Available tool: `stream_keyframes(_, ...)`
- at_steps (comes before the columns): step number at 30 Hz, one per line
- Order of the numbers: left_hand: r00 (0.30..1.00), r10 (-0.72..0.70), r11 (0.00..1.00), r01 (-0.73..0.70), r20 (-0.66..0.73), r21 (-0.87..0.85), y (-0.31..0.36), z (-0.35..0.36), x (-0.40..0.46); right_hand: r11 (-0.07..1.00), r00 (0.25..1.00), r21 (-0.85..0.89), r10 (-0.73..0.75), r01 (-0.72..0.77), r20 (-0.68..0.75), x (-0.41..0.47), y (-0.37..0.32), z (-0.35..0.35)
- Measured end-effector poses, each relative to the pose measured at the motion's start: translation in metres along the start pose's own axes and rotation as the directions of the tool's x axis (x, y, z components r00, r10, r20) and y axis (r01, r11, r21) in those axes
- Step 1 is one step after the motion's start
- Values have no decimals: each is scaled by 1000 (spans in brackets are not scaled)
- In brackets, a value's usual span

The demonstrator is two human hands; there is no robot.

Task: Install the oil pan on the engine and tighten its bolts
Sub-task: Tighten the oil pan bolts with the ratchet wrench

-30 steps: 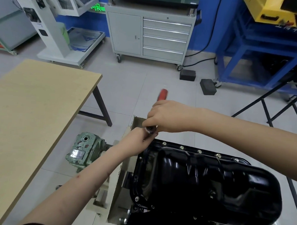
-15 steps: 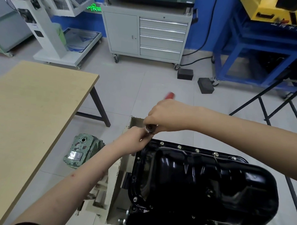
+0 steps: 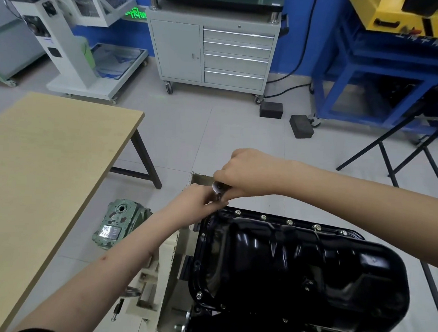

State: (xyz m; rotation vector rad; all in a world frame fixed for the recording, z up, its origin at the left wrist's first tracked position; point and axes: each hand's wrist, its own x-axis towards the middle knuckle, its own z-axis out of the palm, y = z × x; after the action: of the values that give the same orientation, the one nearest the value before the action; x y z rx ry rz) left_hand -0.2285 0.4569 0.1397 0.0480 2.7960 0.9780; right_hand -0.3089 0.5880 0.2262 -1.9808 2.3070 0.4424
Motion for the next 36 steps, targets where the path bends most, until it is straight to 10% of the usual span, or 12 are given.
stream_keyframes(10,996,5,998,-10,92,58,5,-3,3,997,997,-27,-75,74,-28,-2,3,0)
stream_keyframes(16,1000,0,998,2,-30,70,5,-1,-2,987,991,88,128,-132,49,-2,-3,-1)
stream_keyframes(22,998,15,998,-18,57,62,6,-1,2,997,996,-43,-71,69,-47,-3,-2,1)
stream_keyframes(29,998,-66,994,64,15,88,7,0,1,988,990,59,139,-139,10,-4,-7,6)
stream_keyframes(36,995,-9,1000,7,97,15,8,-1,4,997,996,-74,-43,38,-74,-4,-1,5)
